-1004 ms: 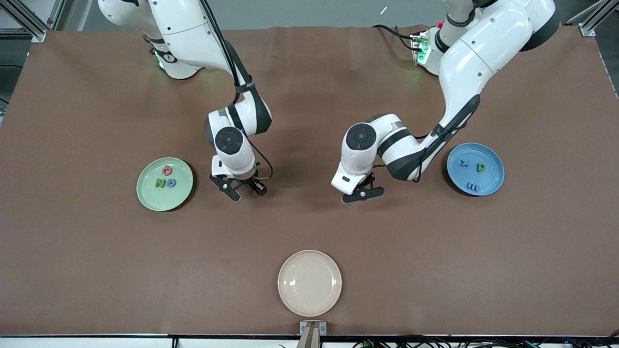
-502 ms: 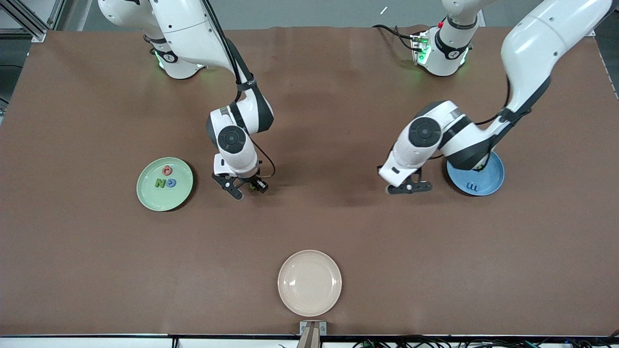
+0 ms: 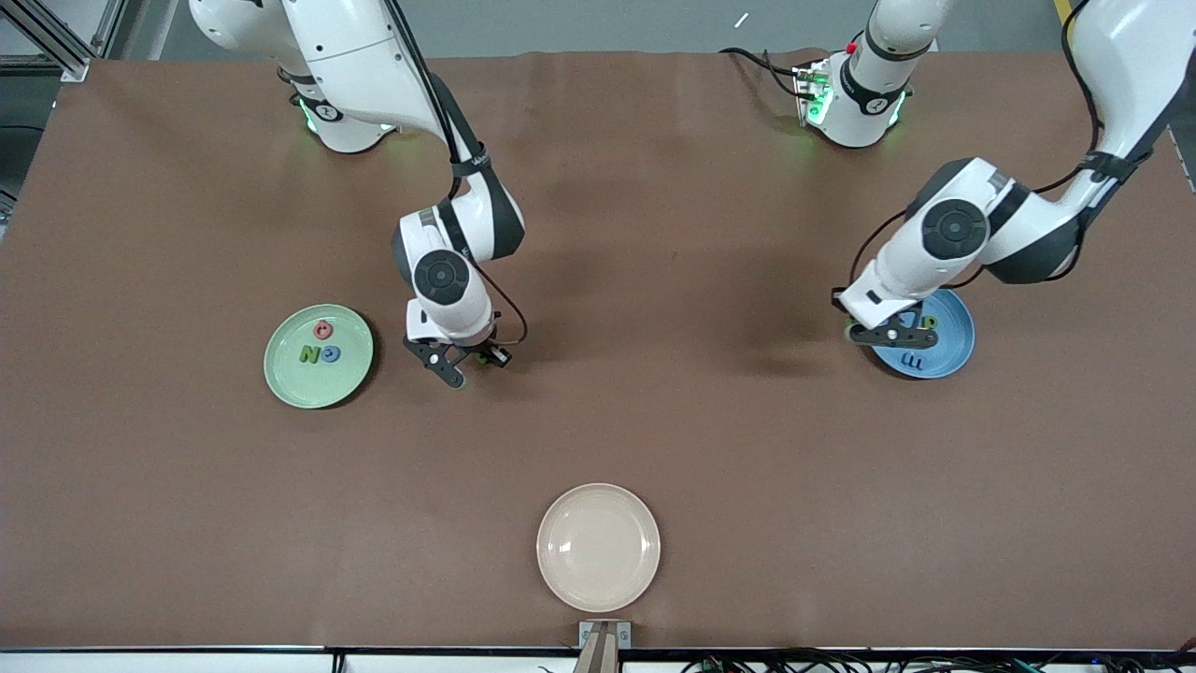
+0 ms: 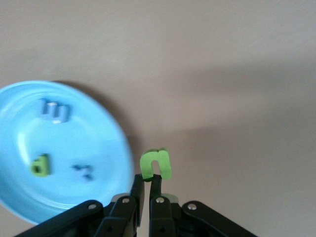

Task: Sort upper and lower case letters into plates
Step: 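Carry the n to the blue plate while the right gripper carries B to green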

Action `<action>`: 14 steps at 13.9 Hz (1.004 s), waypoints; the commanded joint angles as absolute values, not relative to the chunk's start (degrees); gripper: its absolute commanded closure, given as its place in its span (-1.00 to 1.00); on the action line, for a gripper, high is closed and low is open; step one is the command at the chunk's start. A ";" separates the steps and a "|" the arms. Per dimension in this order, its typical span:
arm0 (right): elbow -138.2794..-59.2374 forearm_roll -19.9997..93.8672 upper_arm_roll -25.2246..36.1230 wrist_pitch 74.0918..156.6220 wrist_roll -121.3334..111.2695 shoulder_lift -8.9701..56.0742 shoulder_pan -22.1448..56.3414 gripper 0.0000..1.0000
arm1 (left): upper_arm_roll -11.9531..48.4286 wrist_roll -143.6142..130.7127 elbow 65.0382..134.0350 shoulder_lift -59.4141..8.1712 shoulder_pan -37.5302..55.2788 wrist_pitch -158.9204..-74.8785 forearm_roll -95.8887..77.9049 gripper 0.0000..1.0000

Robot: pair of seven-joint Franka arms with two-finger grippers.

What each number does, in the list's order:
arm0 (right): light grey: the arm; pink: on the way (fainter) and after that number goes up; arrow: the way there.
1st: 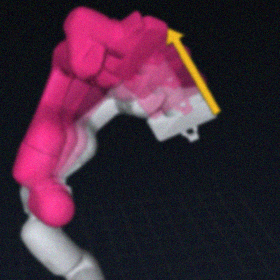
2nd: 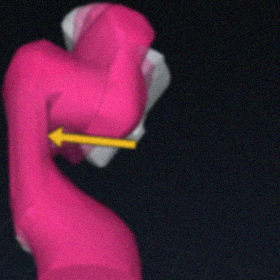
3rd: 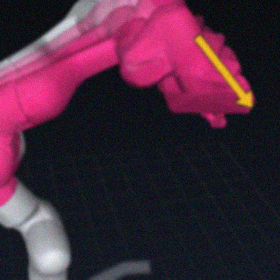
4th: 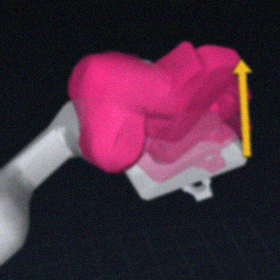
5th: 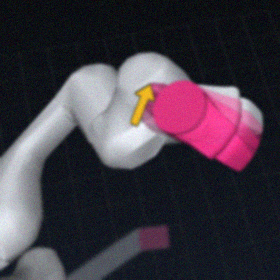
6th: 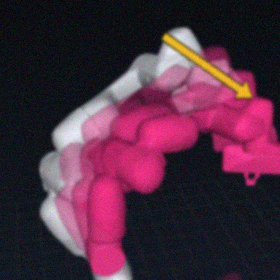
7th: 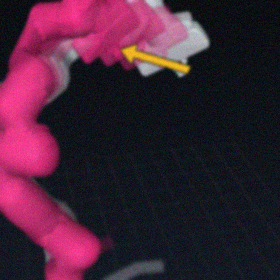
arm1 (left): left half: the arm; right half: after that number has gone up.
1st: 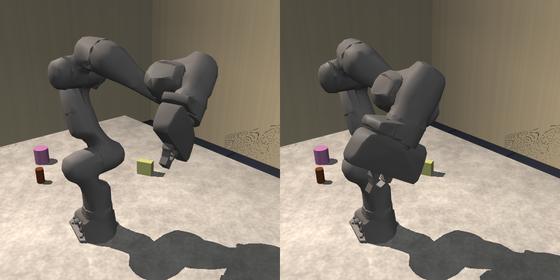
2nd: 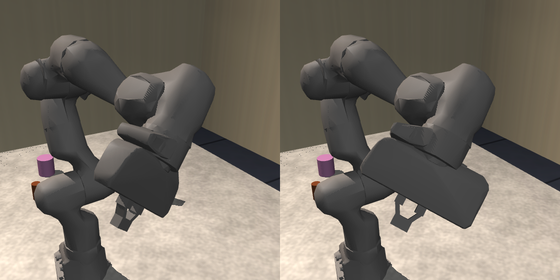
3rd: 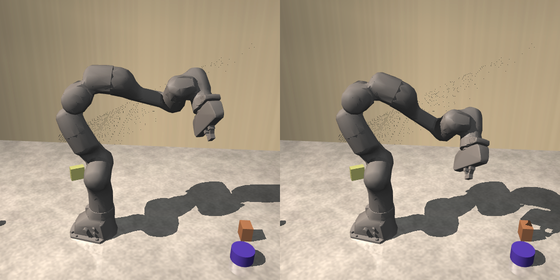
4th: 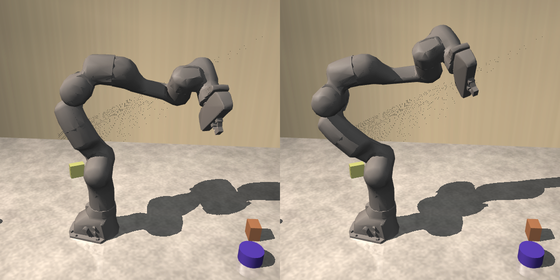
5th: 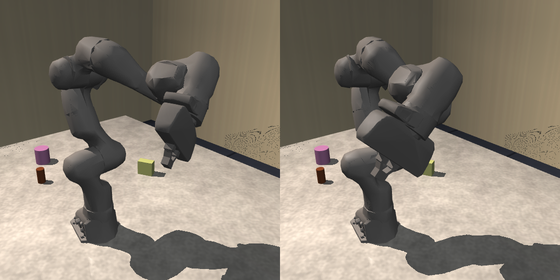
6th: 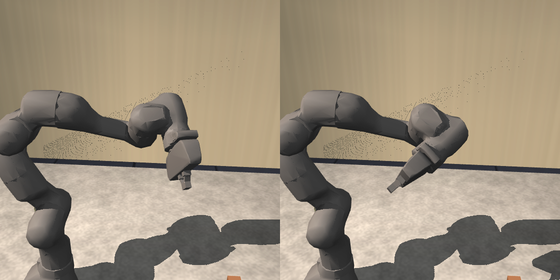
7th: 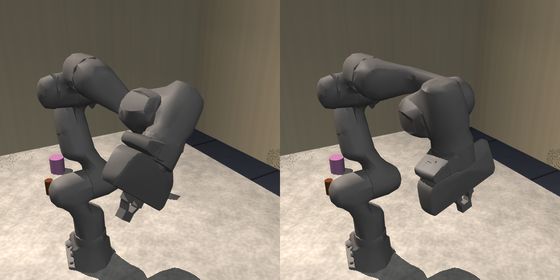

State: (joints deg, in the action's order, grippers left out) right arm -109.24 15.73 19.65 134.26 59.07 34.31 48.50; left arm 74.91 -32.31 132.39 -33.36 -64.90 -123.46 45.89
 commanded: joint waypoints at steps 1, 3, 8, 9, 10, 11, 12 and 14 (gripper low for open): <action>-108.19 16.09 18.99 125.70 49.96 28.76 41.07 0.99 | 76.29 -25.78 135.61 -32.69 -70.82 -124.80 50.26 0.97; -108.46 15.91 19.07 121.75 41.44 25.94 36.15 0.99 | 76.29 -20.16 136.31 -33.92 -74.77 -125.33 52.98 0.97; -112.23 14.85 20.12 122.69 27.35 25.05 29.71 0.99 | 73.23 -15.12 137.28 -37.70 -79.10 -128.04 60.63 0.97; -112.85 13.81 20.74 123.04 25.16 25.22 29.62 0.99 | 71.56 -14.16 137.55 -37.71 -79.10 -129.62 61.86 0.97; -113.72 13.28 21.44 123.74 22.96 25.22 29.27 0.98 | 70.15 -13.02 137.81 -37.71 -79.10 -130.86 62.40 0.94; -114.77 13.18 21.62 124.27 21.20 25.14 29.09 0.98 | 69.61 -12.40 137.81 -37.79 -79.10 -130.96 62.49 0.93; -115.83 13.10 22.23 124.89 19.53 25.05 28.83 0.98 | 69.52 -12.39 137.81 -37.79 -79.10 -130.96 62.49 0.92; -116.80 13.10 22.76 124.89 16.71 25.31 28.04 0.98 | 69.52 -12.39 137.81 -37.79 -79.10 -130.96 62.49 0.87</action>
State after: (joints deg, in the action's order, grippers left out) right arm -114.74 14.17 22.63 124.11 19.32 26.25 29.18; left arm 68.94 -12.69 137.26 -38.32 -78.65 -130.21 61.48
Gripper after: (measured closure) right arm 0.718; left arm 0.916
